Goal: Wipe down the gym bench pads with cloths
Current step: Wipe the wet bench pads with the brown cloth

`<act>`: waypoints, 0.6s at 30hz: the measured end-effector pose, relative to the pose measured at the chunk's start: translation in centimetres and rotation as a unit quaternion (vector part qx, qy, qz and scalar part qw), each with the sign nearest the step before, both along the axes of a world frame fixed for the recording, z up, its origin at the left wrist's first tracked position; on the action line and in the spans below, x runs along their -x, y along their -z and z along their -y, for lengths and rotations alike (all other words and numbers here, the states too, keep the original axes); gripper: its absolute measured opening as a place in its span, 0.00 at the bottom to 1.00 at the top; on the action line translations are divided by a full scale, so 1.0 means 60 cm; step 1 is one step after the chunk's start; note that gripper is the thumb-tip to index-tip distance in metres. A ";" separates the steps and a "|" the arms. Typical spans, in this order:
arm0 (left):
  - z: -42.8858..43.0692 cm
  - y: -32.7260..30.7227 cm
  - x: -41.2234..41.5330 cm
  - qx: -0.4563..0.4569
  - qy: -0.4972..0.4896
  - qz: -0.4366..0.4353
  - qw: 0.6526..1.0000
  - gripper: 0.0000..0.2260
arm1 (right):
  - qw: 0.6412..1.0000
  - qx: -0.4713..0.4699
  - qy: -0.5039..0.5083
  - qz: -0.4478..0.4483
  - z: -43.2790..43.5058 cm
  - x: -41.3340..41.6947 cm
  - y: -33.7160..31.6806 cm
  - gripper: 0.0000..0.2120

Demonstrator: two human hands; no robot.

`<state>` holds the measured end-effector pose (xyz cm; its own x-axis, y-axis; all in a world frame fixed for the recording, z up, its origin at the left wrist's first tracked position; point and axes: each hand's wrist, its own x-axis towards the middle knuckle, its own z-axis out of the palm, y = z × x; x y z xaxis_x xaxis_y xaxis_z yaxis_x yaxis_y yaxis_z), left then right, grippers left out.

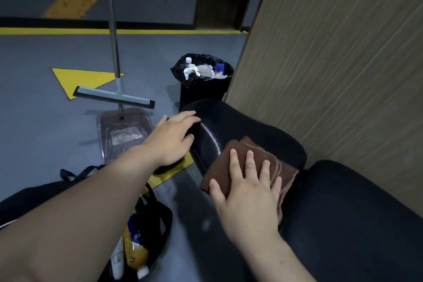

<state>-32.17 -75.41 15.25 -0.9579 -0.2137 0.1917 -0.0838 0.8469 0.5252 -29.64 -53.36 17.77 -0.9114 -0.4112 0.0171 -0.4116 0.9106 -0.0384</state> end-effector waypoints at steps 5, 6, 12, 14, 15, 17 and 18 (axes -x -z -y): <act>0.014 0.005 0.002 0.026 -0.009 0.000 1.000 0.24 | 0.999 -0.017 0.036 -0.012 0.063 0.009 0.008 0.38; 0.017 0.005 0.003 0.035 -0.009 0.002 0.999 0.25 | 0.999 -0.016 0.038 -0.017 0.074 0.013 0.007 0.39; 0.033 0.006 0.003 0.019 -0.027 0.014 0.999 0.25 | 0.999 -0.013 0.048 -0.012 0.147 0.056 0.011 0.42; 0.037 0.007 0.001 0.013 -0.039 0.022 0.999 0.24 | 0.999 -0.013 0.043 -0.021 0.168 0.070 0.011 0.42; 0.040 0.008 0.001 0.011 -0.050 0.025 0.998 0.24 | 0.999 -0.014 0.040 -0.026 0.179 0.076 0.013 0.42; 0.047 0.009 -0.001 0.005 -0.079 0.031 0.996 0.23 | 0.999 -0.018 0.034 -0.035 0.201 0.087 0.016 0.42; 0.051 0.010 -0.002 0.002 -0.096 0.035 0.995 0.23 | 0.999 -0.021 0.031 -0.040 0.212 0.092 0.018 0.42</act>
